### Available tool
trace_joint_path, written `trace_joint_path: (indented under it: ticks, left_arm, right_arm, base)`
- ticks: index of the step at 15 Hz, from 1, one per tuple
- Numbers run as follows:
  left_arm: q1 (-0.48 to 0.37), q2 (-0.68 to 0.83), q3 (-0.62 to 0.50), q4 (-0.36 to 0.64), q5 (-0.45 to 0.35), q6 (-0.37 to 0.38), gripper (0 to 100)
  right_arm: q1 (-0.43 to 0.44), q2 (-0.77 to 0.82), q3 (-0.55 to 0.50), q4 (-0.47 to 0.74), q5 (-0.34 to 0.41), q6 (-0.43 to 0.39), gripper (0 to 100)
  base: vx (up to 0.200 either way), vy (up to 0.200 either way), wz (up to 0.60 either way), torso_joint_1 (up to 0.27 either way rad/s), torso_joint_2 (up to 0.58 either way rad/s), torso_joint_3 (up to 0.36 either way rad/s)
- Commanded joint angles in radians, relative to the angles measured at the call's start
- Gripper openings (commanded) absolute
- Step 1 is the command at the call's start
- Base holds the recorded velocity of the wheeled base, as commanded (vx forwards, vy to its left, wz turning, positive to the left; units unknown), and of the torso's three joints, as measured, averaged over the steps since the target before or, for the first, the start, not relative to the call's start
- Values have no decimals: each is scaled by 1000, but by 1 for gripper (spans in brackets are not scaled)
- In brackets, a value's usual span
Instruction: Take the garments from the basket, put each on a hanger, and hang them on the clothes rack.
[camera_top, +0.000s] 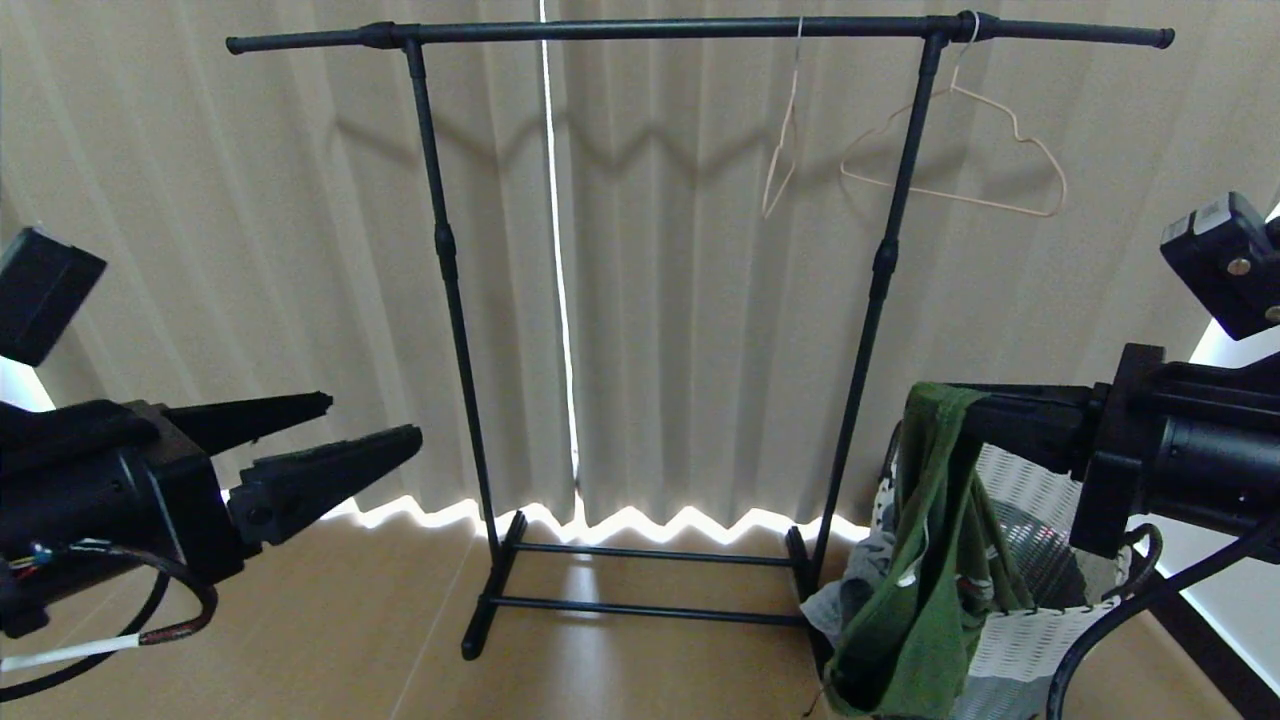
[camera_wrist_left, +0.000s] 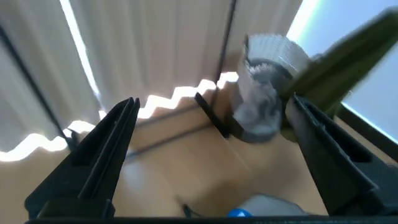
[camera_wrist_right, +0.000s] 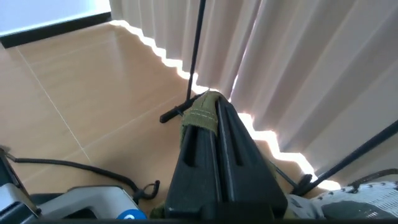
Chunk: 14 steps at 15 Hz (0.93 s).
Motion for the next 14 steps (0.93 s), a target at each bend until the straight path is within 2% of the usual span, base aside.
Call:
trace_joint_path:
  ticks: [1, 3, 6, 8, 10, 14]
  left_arm:
    - [-175, 126, 16, -68, 4, -40, 100]
    - [-272, 198, 4, -125, 14, -40, 100]
    - [-432, 304, -5, -194, 138, -41, 100]
    - [-493, 371, 6, -224, 188, -46, 100]
    - [-531, 419, -1, -246, 190, -69, 100]
    - [-623, 566, -16, -367, 281, -73, 100]
  right_arm:
    - [2, 32, -2, -37, 25, 17, 0]
    - [26, 30, -5, -73, 39, 33, 0]
    - [31, 25, -6, -112, 54, 46, 0]
    - [45, 25, -8, -136, 62, 52, 0]
    - [51, 27, -3, -155, 62, 58, 0]
    - [74, 32, -6, -178, 105, 56, 0]
  base:
    - [0, 0, 0, 0, 0, 0]
    - [0, 0, 0, 0, 0, 0]
    - [0, 0, 0, 0, 0, 0]
    - [0, 0, 0, 0, 0, 0]
    - [0, 0, 0, 0, 0, 0]
    - [0, 0, 0, 0, 0, 0]
